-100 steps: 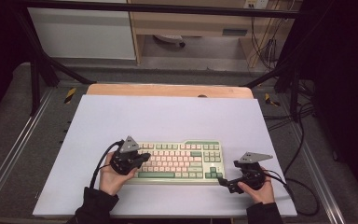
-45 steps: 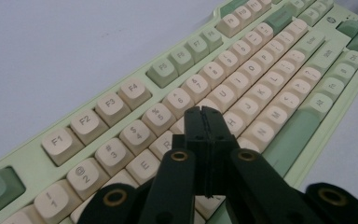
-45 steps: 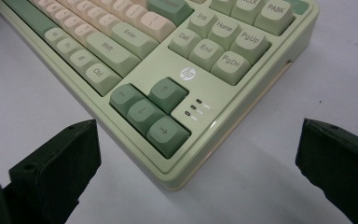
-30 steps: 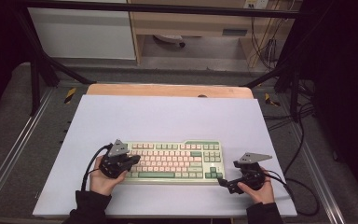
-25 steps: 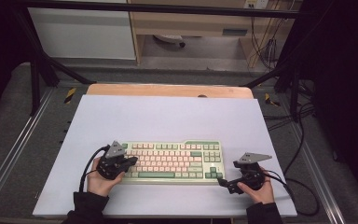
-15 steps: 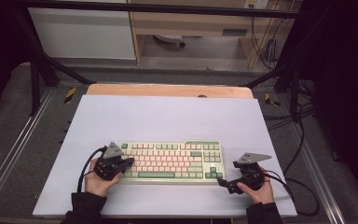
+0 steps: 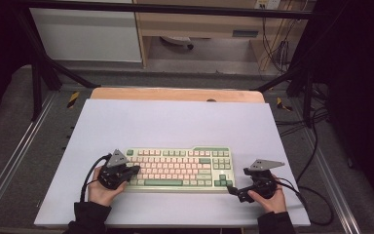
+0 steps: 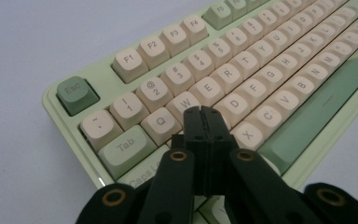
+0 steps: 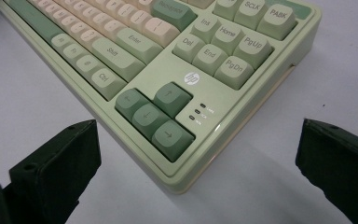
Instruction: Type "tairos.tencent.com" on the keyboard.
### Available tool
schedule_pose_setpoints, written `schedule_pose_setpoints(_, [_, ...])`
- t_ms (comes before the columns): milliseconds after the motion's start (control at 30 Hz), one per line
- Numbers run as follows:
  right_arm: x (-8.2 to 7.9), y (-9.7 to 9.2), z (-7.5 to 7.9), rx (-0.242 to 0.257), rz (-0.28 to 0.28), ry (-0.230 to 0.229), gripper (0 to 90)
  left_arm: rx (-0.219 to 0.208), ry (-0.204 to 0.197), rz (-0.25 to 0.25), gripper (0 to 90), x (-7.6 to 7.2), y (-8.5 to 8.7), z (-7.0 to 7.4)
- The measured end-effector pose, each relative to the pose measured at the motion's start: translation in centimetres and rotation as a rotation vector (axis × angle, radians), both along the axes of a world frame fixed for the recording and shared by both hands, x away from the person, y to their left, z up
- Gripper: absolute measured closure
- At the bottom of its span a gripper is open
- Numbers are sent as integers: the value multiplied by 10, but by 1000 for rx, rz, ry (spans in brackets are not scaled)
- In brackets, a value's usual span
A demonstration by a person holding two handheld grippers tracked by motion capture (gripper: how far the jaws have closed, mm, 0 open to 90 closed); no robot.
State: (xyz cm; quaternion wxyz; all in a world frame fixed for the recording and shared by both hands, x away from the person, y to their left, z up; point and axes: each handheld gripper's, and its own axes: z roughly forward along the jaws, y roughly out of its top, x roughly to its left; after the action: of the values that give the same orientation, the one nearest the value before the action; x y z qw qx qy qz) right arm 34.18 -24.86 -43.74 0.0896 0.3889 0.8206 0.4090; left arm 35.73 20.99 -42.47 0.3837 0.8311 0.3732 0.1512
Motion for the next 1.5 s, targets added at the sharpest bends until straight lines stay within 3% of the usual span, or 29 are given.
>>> schedule_pose_setpoints(367, [-1,7,7,18,-1,-8,4,-19,-3,-5,900,-1,3,2])
schedule_pose_setpoints(567, [-2,22,13,-8,24,-17,16,-23,-5,-7,900,-1,3,2])
schedule_pose_setpoints(833, [-4,44,19,23,49,-55,192,-27,-10,-10,900,-1,4,3])
schedule_pose_setpoints(1167, [0,68,27,73,119,-50,463,-37,-9,-9,900,0,6,4])
schedule_pose_setpoints(1500, [6,91,33,65,134,-49,706,-39,-12,-12,900,0,5,4])
